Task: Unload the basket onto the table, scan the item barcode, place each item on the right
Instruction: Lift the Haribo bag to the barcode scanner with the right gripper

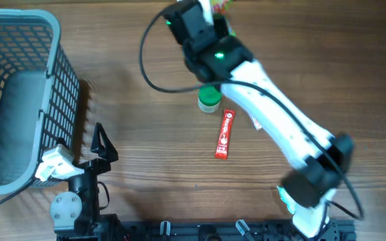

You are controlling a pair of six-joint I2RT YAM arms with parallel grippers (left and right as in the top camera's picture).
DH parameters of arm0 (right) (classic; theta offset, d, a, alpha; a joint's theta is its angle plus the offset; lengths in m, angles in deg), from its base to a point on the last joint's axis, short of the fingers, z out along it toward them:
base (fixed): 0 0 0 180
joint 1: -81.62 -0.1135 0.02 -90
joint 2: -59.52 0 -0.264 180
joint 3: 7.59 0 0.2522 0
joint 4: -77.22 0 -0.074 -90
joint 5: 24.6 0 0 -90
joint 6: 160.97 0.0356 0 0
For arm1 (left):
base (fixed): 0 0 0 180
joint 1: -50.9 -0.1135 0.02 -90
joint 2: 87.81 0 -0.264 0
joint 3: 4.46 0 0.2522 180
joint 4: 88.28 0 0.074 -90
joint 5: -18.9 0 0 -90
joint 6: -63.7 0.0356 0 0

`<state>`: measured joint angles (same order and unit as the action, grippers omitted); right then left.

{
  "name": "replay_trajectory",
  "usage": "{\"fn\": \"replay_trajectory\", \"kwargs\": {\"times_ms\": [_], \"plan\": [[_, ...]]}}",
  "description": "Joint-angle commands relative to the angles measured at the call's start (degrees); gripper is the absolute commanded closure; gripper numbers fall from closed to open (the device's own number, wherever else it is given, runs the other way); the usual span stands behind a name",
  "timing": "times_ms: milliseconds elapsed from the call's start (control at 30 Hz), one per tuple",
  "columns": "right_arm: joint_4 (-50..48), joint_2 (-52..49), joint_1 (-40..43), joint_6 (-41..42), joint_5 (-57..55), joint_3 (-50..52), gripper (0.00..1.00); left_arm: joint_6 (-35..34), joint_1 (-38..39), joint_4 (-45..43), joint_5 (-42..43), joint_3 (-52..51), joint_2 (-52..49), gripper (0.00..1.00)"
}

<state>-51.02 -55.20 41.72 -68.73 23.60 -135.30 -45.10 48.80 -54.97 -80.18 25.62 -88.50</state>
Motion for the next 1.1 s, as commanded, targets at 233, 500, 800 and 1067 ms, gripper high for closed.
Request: {"fn": "replay_trajectory", "kwargs": {"times_ms": [233, 500, 800, 1067], "plan": [[-49.37, -18.1, 4.87, -44.13, -19.28, -0.42, 0.96, -0.33, -0.26, 5.62, 0.5, -0.15, 0.37, 0.0], [-53.4, -24.09, 5.81, -33.29, -2.12, -0.42, 0.95, -0.33, -0.26, 8.46, 0.5, -0.15, 0.37, 0.0], [-69.83, -36.85, 6.67, -45.0, 4.79, -1.36, 0.95, -0.31, -0.26, 12.44, 0.48, -0.15, 0.37, 0.0], [-74.69, -37.73, 7.1, -55.17, -7.26, -4.96, 0.96, -0.31, -0.26, 15.41, 0.5, -0.15, 0.37, 0.0]]}}
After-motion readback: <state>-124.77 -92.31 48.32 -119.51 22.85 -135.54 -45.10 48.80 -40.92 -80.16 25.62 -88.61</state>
